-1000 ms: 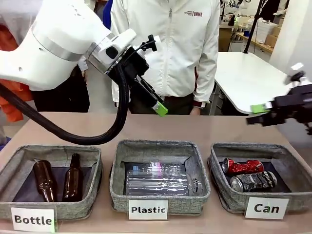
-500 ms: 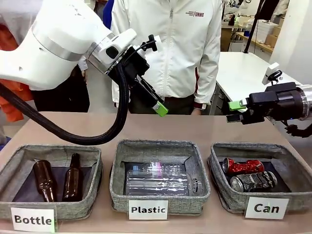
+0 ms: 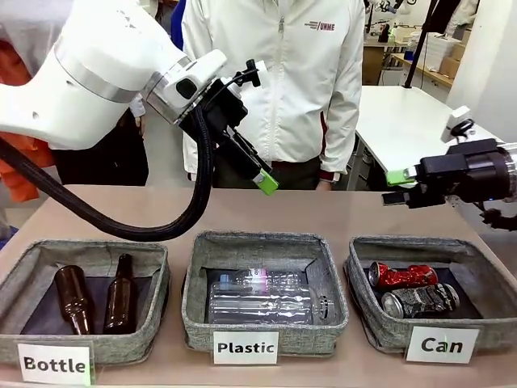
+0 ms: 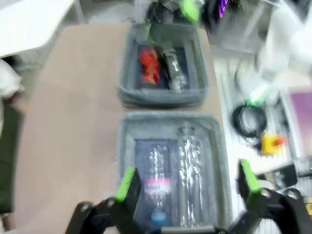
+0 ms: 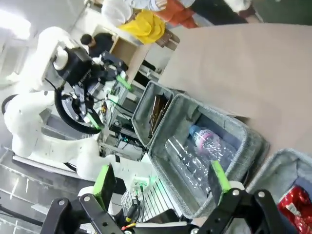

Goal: Sort the can waste into the basket.
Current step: Pick up the can waste from the table and place it in the right Fabric basket.

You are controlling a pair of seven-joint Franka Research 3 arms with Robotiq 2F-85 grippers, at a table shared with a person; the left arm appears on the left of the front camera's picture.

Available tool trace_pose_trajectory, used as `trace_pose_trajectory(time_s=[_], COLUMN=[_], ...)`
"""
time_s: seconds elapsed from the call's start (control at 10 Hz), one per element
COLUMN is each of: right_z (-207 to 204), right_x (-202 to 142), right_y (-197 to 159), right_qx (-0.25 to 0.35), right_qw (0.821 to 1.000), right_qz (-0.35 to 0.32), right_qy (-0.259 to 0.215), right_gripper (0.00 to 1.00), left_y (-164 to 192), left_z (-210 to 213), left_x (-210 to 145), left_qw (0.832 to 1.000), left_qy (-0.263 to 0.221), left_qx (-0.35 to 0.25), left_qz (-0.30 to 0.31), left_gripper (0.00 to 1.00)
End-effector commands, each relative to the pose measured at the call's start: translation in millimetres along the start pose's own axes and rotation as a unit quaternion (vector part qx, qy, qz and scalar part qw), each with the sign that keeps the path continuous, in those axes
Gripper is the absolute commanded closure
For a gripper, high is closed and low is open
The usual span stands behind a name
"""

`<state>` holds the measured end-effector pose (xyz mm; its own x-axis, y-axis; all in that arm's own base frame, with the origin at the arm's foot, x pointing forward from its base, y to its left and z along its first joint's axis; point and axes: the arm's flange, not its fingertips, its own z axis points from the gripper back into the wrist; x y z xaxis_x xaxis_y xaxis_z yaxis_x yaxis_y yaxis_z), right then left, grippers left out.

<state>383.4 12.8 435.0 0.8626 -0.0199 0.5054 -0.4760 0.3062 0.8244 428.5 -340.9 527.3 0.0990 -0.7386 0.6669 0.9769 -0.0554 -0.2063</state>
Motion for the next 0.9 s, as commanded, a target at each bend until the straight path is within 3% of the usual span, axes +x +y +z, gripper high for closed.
trace_pose_trajectory(time_s=[0.0,0.1,0.2,0.3,0.5,0.6,0.8], right_z=[8.0,0.2,-6.8,-16.3,-29.4,-37.3,-48.0], right_x=[-10.9,-8.3,-6.4,0.3,13.1,20.6,31.4], right_y=[-8.0,-12.7,-13.6,-13.9,-12.1,-10.4,-6.8], right_qx=[0.018,0.020,0.023,0.021,0.027,0.025,0.023], right_qw=[1.000,1.000,1.000,1.000,0.999,0.999,0.998], right_qz=[-0.008,-0.011,-0.011,-0.011,-0.010,-0.011,-0.008], right_qy=[-0.023,-0.016,-0.001,0.012,0.026,0.035,0.064], right_gripper=[0.00,0.00,0.00,0.00,0.00,0.00,0.00], left_y=[43.5,43.3,36.9,26.0,-12.8,-41.1,-75.7], left_z=[24.0,44.0,76.3,107.7,157.3,172.3,181.6], left_x=[38.9,28.9,5.5,-21.0,-90.4,-136.8,-227.5], left_qw=[0.995,0.993,0.983,0.969,0.939,0.926,0.881], left_qy=[0.061,0.046,0.011,-0.028,-0.128,-0.200,-0.311], left_qx=[-0.072,-0.090,-0.135,-0.137,-0.101,-0.082,-0.067], left_qz=[0.034,0.058,0.121,0.202,0.302,0.310,0.350], left_gripper=[0.00,0.00,0.00,0.00,0.00,0.00,0.00])
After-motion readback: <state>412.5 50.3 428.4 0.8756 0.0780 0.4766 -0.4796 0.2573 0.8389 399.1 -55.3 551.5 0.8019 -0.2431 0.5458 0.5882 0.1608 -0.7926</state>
